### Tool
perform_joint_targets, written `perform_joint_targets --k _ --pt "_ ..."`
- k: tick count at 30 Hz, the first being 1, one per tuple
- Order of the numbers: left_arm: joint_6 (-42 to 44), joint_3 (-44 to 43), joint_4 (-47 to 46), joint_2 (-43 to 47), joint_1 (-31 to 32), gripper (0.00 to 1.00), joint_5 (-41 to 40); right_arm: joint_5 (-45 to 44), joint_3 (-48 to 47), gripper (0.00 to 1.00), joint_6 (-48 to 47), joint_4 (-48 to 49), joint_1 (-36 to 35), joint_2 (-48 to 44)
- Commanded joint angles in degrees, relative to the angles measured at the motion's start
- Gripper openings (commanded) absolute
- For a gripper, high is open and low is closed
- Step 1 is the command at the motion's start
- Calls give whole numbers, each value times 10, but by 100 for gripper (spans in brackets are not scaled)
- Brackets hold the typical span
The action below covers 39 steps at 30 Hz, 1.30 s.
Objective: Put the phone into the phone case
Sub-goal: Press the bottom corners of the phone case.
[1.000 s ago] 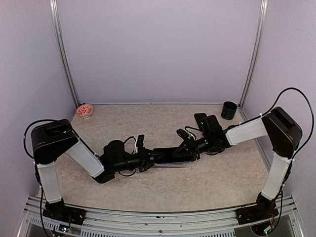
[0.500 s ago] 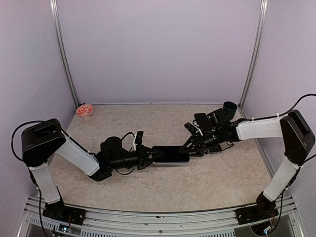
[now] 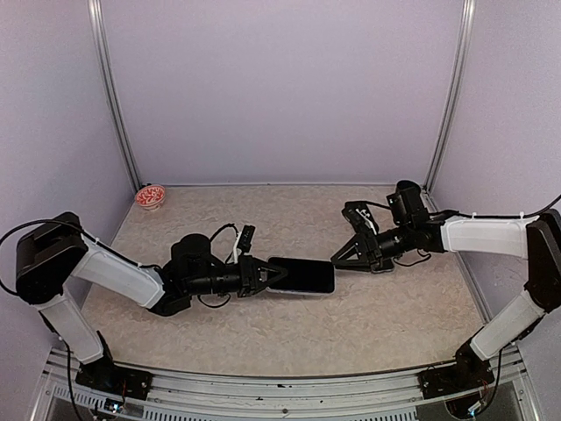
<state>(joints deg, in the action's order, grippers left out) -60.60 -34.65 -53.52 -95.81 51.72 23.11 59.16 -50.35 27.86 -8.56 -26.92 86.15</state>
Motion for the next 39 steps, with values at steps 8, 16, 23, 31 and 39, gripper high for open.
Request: perform_joint_targets --k 8,16,23,31,39 --pt "37 12 -73 56 -5 0 41 83 72 51 38 132 5 -65" --pt "15 16 -152 46 -3 0 73 115 112 51 102 246 1 -71" --pt "13 11 -157 45 3 0 78 132 126 51 141 322 -18 -76" --pt "7 11 -168 39 6 0 78 159 145 34 218 455 -49 -59" --pt "8 11 -167 43 7 0 78 169 168 21 272 553 -64 -61"
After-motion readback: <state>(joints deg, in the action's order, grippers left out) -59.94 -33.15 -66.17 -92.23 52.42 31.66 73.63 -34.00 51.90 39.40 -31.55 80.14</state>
